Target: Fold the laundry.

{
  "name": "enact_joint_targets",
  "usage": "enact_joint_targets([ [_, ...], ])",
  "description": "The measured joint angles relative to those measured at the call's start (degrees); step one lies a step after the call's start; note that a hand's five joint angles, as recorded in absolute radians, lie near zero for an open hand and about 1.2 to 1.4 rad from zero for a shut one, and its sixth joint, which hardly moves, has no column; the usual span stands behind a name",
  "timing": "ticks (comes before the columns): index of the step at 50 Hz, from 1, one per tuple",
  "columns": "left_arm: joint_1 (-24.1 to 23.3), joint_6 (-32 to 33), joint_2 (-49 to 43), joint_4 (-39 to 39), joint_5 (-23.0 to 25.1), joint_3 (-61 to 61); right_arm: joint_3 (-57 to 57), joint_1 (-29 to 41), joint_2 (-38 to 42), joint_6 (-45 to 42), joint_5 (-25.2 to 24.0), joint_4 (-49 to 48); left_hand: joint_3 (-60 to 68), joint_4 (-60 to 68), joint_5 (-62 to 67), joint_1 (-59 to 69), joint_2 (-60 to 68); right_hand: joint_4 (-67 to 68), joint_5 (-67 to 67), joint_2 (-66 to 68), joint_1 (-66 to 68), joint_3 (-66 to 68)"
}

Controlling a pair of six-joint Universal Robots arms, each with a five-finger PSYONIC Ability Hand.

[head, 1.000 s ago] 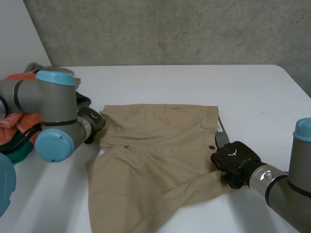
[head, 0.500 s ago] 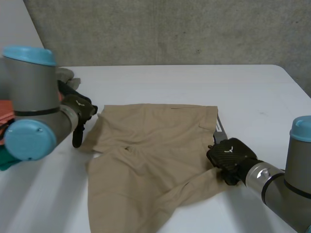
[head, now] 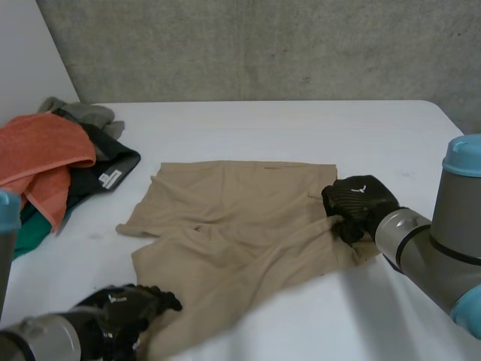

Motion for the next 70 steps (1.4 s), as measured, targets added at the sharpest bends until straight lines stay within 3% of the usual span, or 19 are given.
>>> enact_joint_targets([
  [10, -5.8, -2.0, -3.7, 4.7, -6.1, -0.8, 2.4, -0.9, -0.6, 1.7, 0.2, -2.3, 1.4, 1.4, 0.5, 2.3, 1.4, 0.0, 0.0, 0.0, 0.0, 0.0],
  [13, -7.0, -1.6, -6.4, 7.1, -9.6, 0.2, 3.0, -1.0, -1.1, 2.1, -0.1, -2.5, 15.8, 16.0, 14.7, 19.1, 15.9, 0.0, 0.0, 0.0, 0.0, 0.0],
  [14, -7.3, -1.3, -7.6, 8.2, -11.0, 0.7, 3.3, -1.1, -1.4, 2.3, -0.3, -2.5, 28.1, 27.2, 25.7, 32.0, 28.2, 0.0, 0.0, 0.0, 0.0, 0.0],
  [15, -7.4, -1.2, -7.8, 8.4, -11.3, 0.9, 3.3, -1.2, -1.5, 2.3, -0.3, -2.5, 28.1, 27.2, 25.7, 32.0, 28.2, 0.0, 0.0, 0.0, 0.0, 0.0],
  [17, -7.9, -0.3, -9.9, 10.1, -13.6, 2.0, 3.8, -1.5, -2.2, 2.4, -0.9, -2.3, 51.3, 52.0, 50.2, 55.4, 51.8, 0.0, 0.0, 0.0, 0.0, 0.0],
  [25, -9.1, 1.9, -10.9, 9.4, -13.9, 4.4, 5.1, -3.7, -4.9, 0.6, -3.7, 0.9, 56.4, 57.1, 53.2, 55.6, 56.7, 0.0, 0.0, 0.0, 0.0, 0.0],
  [28, -9.3, 3.6, -8.4, 6.2, -11.7, 4.0, 6.3, -5.1, -6.6, -4.5, -5.8, 5.0, 56.4, 57.1, 53.2, 55.6, 56.7, 0.0, 0.0, 0.0, 0.0, 0.0],
  [37, -6.4, 14.2, 1.1, -4.3, -5.8, 0.1, 13.7, -13.4, -12.7, -34.6, -10.6, 24.2, 56.4, 57.1, 53.2, 55.6, 56.9, 0.0, 0.0, 0.0, 0.0, 0.5],
  [40, -5.5, 17.2, 2.5, -6.1, -5.2, -0.1, 14.9, -15.2, -13.8, -40.0, -11.4, 27.2, 56.5, 57.1, 53.2, 55.6, 56.9, 0.0, 0.0, 0.0, 0.0, 0.5],
  [43, -4.5, 18.9, 2.0, -6.0, -5.2, 1.6, 14.3, -15.6, -13.6, -40.2, -12.4, 27.4, 56.5, 57.1, 53.2, 55.6, 56.9, 0.0, 0.0, 0.0, 0.0, 0.5],
  [52, -2.2, 18.1, -8.2, 3.8, -5.9, 14.9, 5.9, -11.4, -6.7, -28.8, -12.4, 19.9, 56.5, 57.1, 53.7, 55.6, 56.9, 0.0, 0.0, 0.0, 0.0, 0.5],
  [61, -0.9, 16.1, -25.4, 20.8, -11.9, 38.0, -6.9, -6.1, 3.2, -17.4, -3.3, 0.6, 56.5, 57.1, 53.7, 55.6, 56.9, 0.0, 0.0, 0.0, 0.0, 0.5],
  [70, 1.9, 23.3, -42.5, 31.1, -18.2, 59.4, -17.2, -1.9, 15.7, -15.1, 2.2, -19.3, 56.5, 57.1, 53.7, 55.6, 57.0, -0.1, -0.1, -0.3, -0.2, 0.2],
])
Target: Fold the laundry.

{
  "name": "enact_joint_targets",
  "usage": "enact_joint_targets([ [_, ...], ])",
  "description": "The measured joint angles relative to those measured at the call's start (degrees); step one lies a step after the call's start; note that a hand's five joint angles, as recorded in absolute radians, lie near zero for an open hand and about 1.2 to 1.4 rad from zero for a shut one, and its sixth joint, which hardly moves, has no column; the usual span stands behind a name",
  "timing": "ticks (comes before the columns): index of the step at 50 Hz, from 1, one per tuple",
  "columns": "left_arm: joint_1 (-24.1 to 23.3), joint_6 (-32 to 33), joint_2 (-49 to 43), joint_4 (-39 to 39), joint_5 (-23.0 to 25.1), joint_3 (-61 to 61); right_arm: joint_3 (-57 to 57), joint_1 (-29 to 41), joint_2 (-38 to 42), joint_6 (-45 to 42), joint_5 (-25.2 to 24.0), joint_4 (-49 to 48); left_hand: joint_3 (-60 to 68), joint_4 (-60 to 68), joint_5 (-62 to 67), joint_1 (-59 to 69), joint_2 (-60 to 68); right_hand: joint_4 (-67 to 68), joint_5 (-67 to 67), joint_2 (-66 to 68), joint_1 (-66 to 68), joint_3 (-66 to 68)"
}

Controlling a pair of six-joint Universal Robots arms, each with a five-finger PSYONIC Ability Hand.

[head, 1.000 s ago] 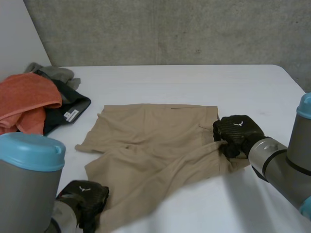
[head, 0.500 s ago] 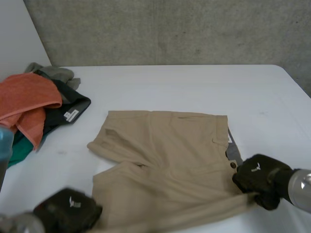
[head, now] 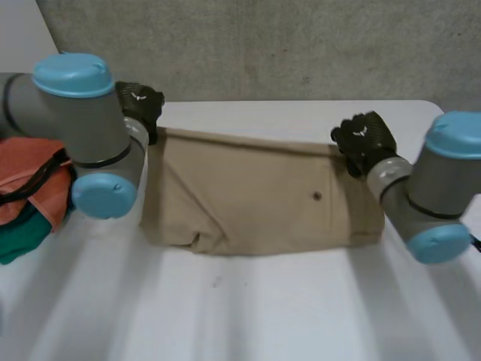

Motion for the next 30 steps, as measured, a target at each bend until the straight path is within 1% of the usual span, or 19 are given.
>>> enact_joint_targets([
  [1, 0.1, 0.9, -1.7, 0.7, -0.1, 1.9, -1.1, 0.3, 1.6, -0.1, 0.6, -1.8, 0.0, 0.0, 0.0, 0.0, 0.0, -3.4, -2.6, -2.9, -1.1, -3.1],
  [2, 0.2, 1.5, -3.1, 1.3, -0.2, 3.3, -2.2, 0.6, 3.0, -0.2, 1.2, -3.3, 0.0, 0.0, 0.0, 0.0, -0.1, -10.1, -10.0, -9.6, -6.8, -9.8],
  [3, 0.2, 2.2, -4.8, 2.0, -0.1, 5.0, -3.4, 0.9, 4.6, -0.3, 2.0, -4.8, -3.8, -4.0, -3.2, -3.9, -4.7, -17.9, -17.7, -17.7, -15.7, -17.6],
  [4, 0.1, 2.9, -6.5, 2.6, 0.2, 6.6, -5.4, 1.4, 7.2, -0.5, 3.3, -6.9, -7.8, -7.2, -6.0, -7.3, -8.1, -32.4, -31.4, -32.6, -29.2, -32.1],
  [5, 0.0, 3.2, -7.7, 3.1, 0.4, 7.6, -6.6, 1.7, 8.7, -0.6, 4.2, -8.0, -21.6, -22.1, -20.5, -24.0, -22.0, -40.2, -39.5, -40.5, -36.8, -39.9],
  [6, -0.2, 3.5, -8.9, 3.6, 0.8, 8.6, -8.2, 1.9, 10.4, -0.7, 5.2, -9.0, -26.3, -27.0, -25.3, -29.4, -26.8, -49.2, -49.5, -49.0, -44.7, -48.9],
  [7, -0.4, 3.6, -9.6, 4.0, 1.1, 9.0, -9.2, 2.1, 11.5, -0.8, 5.9, -9.5, -41.6, -42.7, -40.8, -46.6, -43.4, -53.3, -53.0, -52.6, -48.0, -53.0],
  [8, -0.6, 3.7, -9.8, 4.1, 1.2, 9.1, -9.6, 2.2, 11.9, -0.8, 6.1, -9.6, -41.6, -42.7, -40.8, -46.6, -43.4, -53.6, -53.6, -52.9, -48.3, -53.3],
  [9, -1.1, 3.5, -10.0, 4.6, 1.7, 8.8, -10.8, 2.3, 12.8, -0.7, 6.7, -9.7, -51.7, -52.3, -49.6, -54.1, -52.2, -56.3, -55.9, -55.2, -49.9, -56.1],
  [10, -1.4, 3.3, -9.9, 4.9, 1.9, 8.4, -11.4, 2.2, 13.0, -0.5, 6.9, -9.4, -54.5, -55.4, -52.7, -55.6, -54.8, -56.8, -55.9, -55.4, -49.9, -56.5],
  [15, -2.7, 1.7, -5.3, 7.1, 2.4, 2.0, -11.5, 1.2, 9.8, 2.4, 6.4, -4.5, -56.5, -57.2, -53.7, -55.6, -56.9, -57.0, -55.9, -55.4, -49.9, -56.7],
  [18, -3.3, 0.5, 0.0, 8.6, 2.6, -4.7, -8.8, -0.6, 4.2, 6.5, 3.9, 2.4, -56.5, -57.2, -53.7, -55.6, -57.0, -57.0, -55.9, -55.4, -49.9, -56.7],
  [19, -3.3, 0.3, 1.0, 8.8, 2.6, -5.9, -8.4, -0.9, 3.6, 6.9, 3.5, 3.2, -56.5, -57.2, -53.7, -55.6, -57.0, -57.0, -55.9, -55.4, -49.9, -56.7],
  [20, -3.5, -0.3, 3.7, 9.2, 2.8, -9.4, -6.4, -1.9, 0.8, 8.9, 1.7, 6.9, -56.5, -57.2, -53.7, -55.6, -57.0, -57.0, -55.9, -55.4, -49.9, -56.6],
  [24, -3.9, -1.9, 10.8, 9.5, 3.7, -18.6, -1.0, -4.4, -4.5, 11.9, -3.0, 15.5, -56.5, -57.2, -53.7, -55.6, -57.0, -56.2, -55.7, -55.2, -49.7, -55.9],
  [28, -4.2, -4.5, 17.3, 8.4, 5.8, -27.4, 5.0, -6.9, -7.1, 13.0, -7.3, 21.9, -56.5, -57.2, -53.7, -55.6, -57.0, -53.4, -53.3, -52.2, -48.1, -53.0],
  [30, -4.2, -5.9, 19.2, 7.8, 6.9, -30.1, 7.0, -7.6, -7.3, 13.1, -8.4, 22.7, -56.5, -57.2, -53.7, -55.6, -57.0, -52.6, -52.4, -51.4, -46.9, -52.1],
])
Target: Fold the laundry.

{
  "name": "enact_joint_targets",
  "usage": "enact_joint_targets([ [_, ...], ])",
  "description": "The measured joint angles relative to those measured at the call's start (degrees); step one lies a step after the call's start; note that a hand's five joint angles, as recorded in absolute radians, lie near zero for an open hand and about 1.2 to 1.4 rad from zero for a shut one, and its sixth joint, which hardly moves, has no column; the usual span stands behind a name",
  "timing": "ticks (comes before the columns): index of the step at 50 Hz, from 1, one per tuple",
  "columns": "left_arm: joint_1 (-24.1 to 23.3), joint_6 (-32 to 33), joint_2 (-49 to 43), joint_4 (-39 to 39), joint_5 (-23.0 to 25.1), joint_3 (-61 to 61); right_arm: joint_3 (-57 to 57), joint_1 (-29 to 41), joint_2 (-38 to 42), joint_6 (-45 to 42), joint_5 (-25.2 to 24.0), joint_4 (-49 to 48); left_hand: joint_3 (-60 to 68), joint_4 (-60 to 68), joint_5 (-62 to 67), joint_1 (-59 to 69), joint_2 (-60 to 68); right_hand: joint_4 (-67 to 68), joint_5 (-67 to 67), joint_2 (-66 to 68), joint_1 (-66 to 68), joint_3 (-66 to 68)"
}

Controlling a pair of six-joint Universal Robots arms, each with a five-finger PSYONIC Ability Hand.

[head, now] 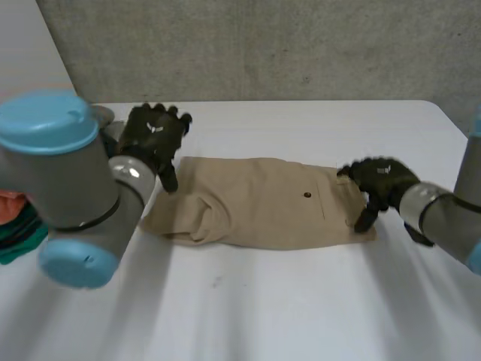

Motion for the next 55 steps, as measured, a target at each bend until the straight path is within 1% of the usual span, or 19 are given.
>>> enact_joint_targets([
  [4, 0.1, -4.0, 3.2, -1.4, 2.7, -5.1, 3.6, -1.1, 1.3, 0.0, -1.4, -1.7, 0.0, 0.0, 0.0, 0.0, 0.0, 2.9, 3.0, 2.7, 3.1, 2.9],
  [7, 0.3, -6.9, 4.2, -2.0, 4.1, -7.4, 4.7, -1.3, 3.0, 0.0, -1.5, -4.6, 0.0, 0.0, 0.0, 0.0, 0.0, 12.0, 12.0, 12.0, 12.8, 11.9],
  [10, 0.5, -8.8, 4.4, -2.3, 4.5, -8.2, 4.7, -1.3, 5.2, 0.1, -1.3, -8.2, 0.0, 0.0, 0.0, 0.0, 0.0, 27.5, 27.3, 28.0, 27.9, 27.3],
  [12, 0.6, -9.6, 4.4, -2.3, 4.5, -8.4, 4.2, -1.3, 6.1, 0.2, -0.9, -9.6, 0.0, 0.0, 0.0, 0.0, 0.0, 43.5, 42.0, 44.7, 38.7, 43.1],
  [14, 0.6, -10.0, 4.4, -2.3, 4.3, -8.4, 4.0, -1.5, 6.6, 0.2, -0.2, -10.4, 0.0, 0.0, 0.0, 0.0, 0.0, 50.3, 46.8, 49.7, 43.3, 49.5],
  [19, 0.8, -10.3, 4.7, -2.2, 3.9, -8.3, 4.8, -3.0, 4.7, -0.1, 2.5, -11.3, 0.0, 0.0, 0.0, 0.0, 0.0, 52.4, 48.0, 50.6, 44.0, 50.5],
  [24, 1.4, -10.2, 6.0, -2.3, 3.6, -8.4, 7.3, -6.5, -0.4, -4.2, 4.8, -11.6, 0.0, 0.0, 0.0, 0.0, 0.0, 52.5, 48.2, 50.6, 44.8, 50.5],
  [30, 2.9, -10.4, 8.4, -2.6, 3.9, -9.9, 8.7, -9.0, -5.0, -17.0, 6.1, -11.7, 0.0, 0.0, 0.0, 0.0, 0.0, 52.6, 48.2, 50.6, 44.8, 50.5],
  [33, 3.5, -10.6, 9.2, -2.7, 4.0, -10.6, 8.1, -6.7, -5.6, -21.5, 5.9, -13.1, 0.0, 0.0, 0.0, 0.0, 0.0, 52.7, 48.2, 50.6, 44.8, 50.5],
  [38, 4.4, -11.1, 10.0, -2.7, 4.0, -11.8, 7.0, 2.9, -5.7, -27.7, 3.1, -19.7, 0.0, 0.0, 0.0, 0.0, 0.0, 52.7, 49.8, 50.6, 44.8, 51.1],
  [40, 4.9, -11.5, 10.2, -2.8, 3.9, -12.2, 6.8, 9.1, -4.6, -30.3, -0.7, -24.3, 0.0, 0.0, 0.0, 0.0, 0.0, 52.7, 50.3, 50.6, 44.8, 51.5],
  [43, 5.5, -11.8, 10.5, -2.8, 3.8, -12.6, 6.8, 14.5, -2.8, -32.7, -5.2, -28.2, 0.0, 0.0, 0.0, 0.0, 0.0, 52.7, 50.6, 50.6, 44.8, 51.6],
  [44, 6.0, -12.1, 10.7, -2.8, 3.8, -12.8, 6.6, 17.7, -1.2, -34.3, -8.2, -30.1, 0.0, 0.0, 0.0, 0.0, 0.0, 52.7, 50.7, 50.6, 44.8, 51.6],
  [46, 6.5, -12.5, 10.8, -2.8, 3.7, -13.0, 6.3, 20.1, 0.6, -35.7, -10.6, -31.1, 0.0, 0.0, 0.0, 0.0, 0.0, 52.7, 50.9, 50.6, 44.8, 51.6],
  [48, 6.9, -13.0, 10.9, -2.8, 3.7, -13.0, 5.3, 22.8, 3.1, -37.4, -12.9, -30.8, 0.0, 0.0, 0.0, 0.0, 0.0, 48.4, 47.7, 47.6, 43.4, 48.0],
  [49, 7.1, -13.2, 10.9, -2.8, 3.7, -12.9, 4.5, 23.9, 4.4, -38.1, -13.8, -29.9, 0.0, 0.0, 0.0, 0.0, 0.0, 36.7, 36.2, 35.8, 33.1, 36.3],
  [52, 7.3, -13.7, 10.9, -2.8, 3.8, -12.7, 2.9, 25.0, 6.0, -38.3, -14.3, -27.8, 0.0, 0.0, 0.0, 0.0, 0.0, 15.3, 14.1, 12.8, 11.9, 13.8],
  [53, 7.3, -13.8, 10.8, -2.7, 3.8, -12.4, 1.9, 25.2, 6.4, -36.9, -14.1, -26.2, 0.0, 0.0, 0.0, 0.0, 0.0, 3.7, 3.8, 2.8, 2.5, 3.4],
  [55, 7.3, -13.9, 10.5, -2.6, 3.8, -11.6, 1.2, 24.8, 6.0, -33.4, -13.6, -25.0, 0.0, 0.0, 0.0, 0.0, 0.0, -2.6, -2.3, -3.0, -2.7, -3.1],
])
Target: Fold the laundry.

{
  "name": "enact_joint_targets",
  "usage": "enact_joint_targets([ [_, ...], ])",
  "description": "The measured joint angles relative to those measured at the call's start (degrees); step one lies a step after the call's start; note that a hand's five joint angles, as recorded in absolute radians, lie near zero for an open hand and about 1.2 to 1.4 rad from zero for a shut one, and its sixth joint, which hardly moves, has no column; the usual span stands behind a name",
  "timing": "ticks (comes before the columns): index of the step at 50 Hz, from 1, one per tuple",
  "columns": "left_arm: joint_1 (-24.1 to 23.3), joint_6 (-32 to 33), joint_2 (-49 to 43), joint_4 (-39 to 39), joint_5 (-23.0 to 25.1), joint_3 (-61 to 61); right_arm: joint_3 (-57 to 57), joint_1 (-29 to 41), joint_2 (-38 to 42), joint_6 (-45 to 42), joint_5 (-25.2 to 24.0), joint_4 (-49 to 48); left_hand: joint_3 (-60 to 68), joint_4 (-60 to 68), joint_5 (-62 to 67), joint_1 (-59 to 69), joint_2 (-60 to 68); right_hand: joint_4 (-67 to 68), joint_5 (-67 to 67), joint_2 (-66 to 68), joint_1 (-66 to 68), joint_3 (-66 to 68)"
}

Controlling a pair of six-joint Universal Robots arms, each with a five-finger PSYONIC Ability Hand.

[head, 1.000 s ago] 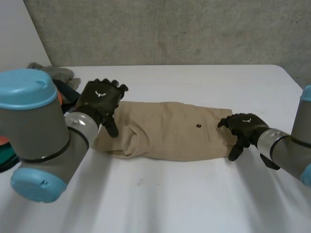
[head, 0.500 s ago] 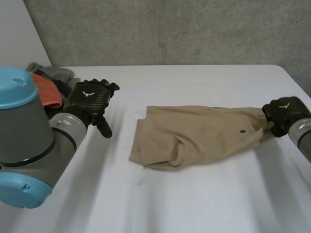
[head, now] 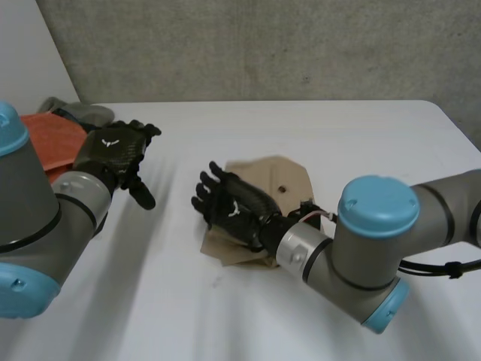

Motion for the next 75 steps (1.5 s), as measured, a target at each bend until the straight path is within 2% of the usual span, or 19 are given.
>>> enact_joint_targets([
  [3, -0.2, 0.0, -0.6, 0.2, 0.0, 1.6, -0.4, -1.4, -2.3, 9.2, 0.7, 1.0, 0.0, 0.0, 0.0, 0.0, 0.0, -1.9, -1.1, -1.0, -0.5, -1.6],
  [5, -0.7, 0.0, -1.5, 0.4, 0.0, 4.1, -0.1, -3.9, -6.2, 21.4, 1.4, 1.0, 0.0, 0.0, 0.0, 0.0, 0.0, -2.0, -1.1, -1.0, -0.5, -1.6],
  [6, -0.7, 0.0, -1.5, 0.4, 0.0, 4.1, -0.1, -3.9, -6.2, 21.4, 1.4, 1.0, 0.0, 0.0, 0.0, 0.0, 0.0, -2.0, -1.1, -1.0, -0.5, -1.6],
  [7, -1.3, 0.0, -2.4, 0.4, 0.0, 6.2, 0.5, -6.1, -9.2, 30.5, 1.8, 0.8, 0.0, 0.0, 0.0, 0.0, 0.0, -2.0, -1.1, -1.0, -0.5, -1.6],
  [9, -1.8, 0.0, -3.0, 0.3, 0.1, 7.7, 0.9, -7.9, -11.1, 36.6, 2.1, 0.6, 0.0, 0.0, 0.0, 0.0, 0.0, -2.0, -1.1, -1.0, -0.5, -1.6],
  [10, -2.7, -0.1, -3.9, 0.0, 0.4, 9.8, 1.4, -10.4, -13.1, 43.9, 2.8, 0.5, 0.0, 0.0, 0.0, 0.0, 0.0, -2.0, -1.1, -1.0, -0.5, -1.6],
  [15, -6.7, -0.4, -7.6, -1.9, 3.8, 15.8, 1.5, -16.4, -15.2, 54.9, 6.0, 2.8, 0.0, 0.0, 0.0, 0.0, 0.0, -2.0, -1.1, -1.0, -0.5, -1.6],
  [20, -11.8, -0.5, -13.6, -4.5, 9.2, 22.1, -0.9, -20.3, -12.6, 55.4, 9.7, 8.9, 0.0, 0.0, 0.0, 0.0, 0.0, -2.0, -1.1, -1.0, -0.5, -1.6],
  [24, -14.8, -0.4, -19.5, -6.6, 11.1, 27.4, -4.4, -21.1, -8.1, 53.6, 10.5, 14.2, 0.0, 0.0, 0.0, 0.0, 0.0, -2.0, -1.1, -1.0, -0.5, -1.6],
  [29, -15.6, 0.0, -26.8, -11.3, 8.7, 34.0, -9.3, -19.9, -2.1, 52.9, 9.2, 19.6, 0.0, 0.0, 0.0, 0.0, 0.0, -2.0, -1.1, -1.0, -0.5, -1.6],
  [36, -13.3, 0.3, -34.0, -19.6, 4.6, 39.6, -14.8, -17.0, 5.4, 51.8, 7.2, 24.8, 0.0, 0.0, 0.0, 0.0, 0.0, -2.0, -1.1, -1.0, -0.5, -1.6],
  [44, -11.8, 2.7, -37.4, -25.8, 2.9, 39.9, -17.6, -15.4, 10.8, 44.7, 10.7, 28.8, 0.0, 0.0, 0.0, -0.5, 0.0, -2.0, -1.1, -2.1, -0.5, -1.6],
  [52, -11.3, 3.8, -35.1, -27.9, 2.6, 38.8, -16.3, -15.3, 8.4, 40.7, 14.0, 29.2, 0.0, 0.0, 0.0, -1.9, -1.0, -2.0, -1.1, -2.1, -1.8, -1.6],
  [57, -10.6, 2.2, -29.1, -26.8, 3.1, 37.5, -12.1, -15.3, 1.8, 40.3, 15.6, 25.8, 0.0, 0.0, 0.0, -1.9, -1.0, -2.0, -1.2, -2.1, -1.8, -1.6],
  [61, -9.6, -0.5, -22.0, -23.6, 4.4, 35.0, -5.7, -15.8, -5.3, 40.5, 19.9, 19.2, 0.0, 0.0, 0.0, -1.9, -1.0, -2.0, -1.2, -2.1, -1.8, -1.6],
  [64, -8.9, -2.6, -17.4, -21.3, 6.5, 32.7, -1.6, -16.2, -8.6, 40.8, 22.6, 15.5, 0.0, 0.0, 0.0, -1.9, -1.0, -2.0, -1.2, -2.1, -1.8, -1.6],
  [68, -7.8, -6.1, -9.6, -18.0, 14.4, 27.8, 6.1, -17.1, -13.0, 42.7, 25.6, 11.0, 0.0, 0.0, 0.0, -1.9, -1.0, -2.0, -1.2, -2.1, -1.8, -1.6],
  [72, -7.0, -8.1, -4.1, -16.6, 23.3, 23.3, 10.1, -17.6, -14.0, 45.7, 24.8, 10.8, 0.0, 0.0, 0.0, -1.9, -1.0, -2.0, -1.2, -2.1, -1.8, -1.6],
  [75, -6.6, -9.2, 0.0, -16.2, 30.6, 19.5, 13.0, -17.9, -13.7, 50.4, 21.3, 11.3, 0.0, 0.0, 0.0, -1.9, -1.0, -2.0, -1.2, -2.1, -1.8, -1.6],
])
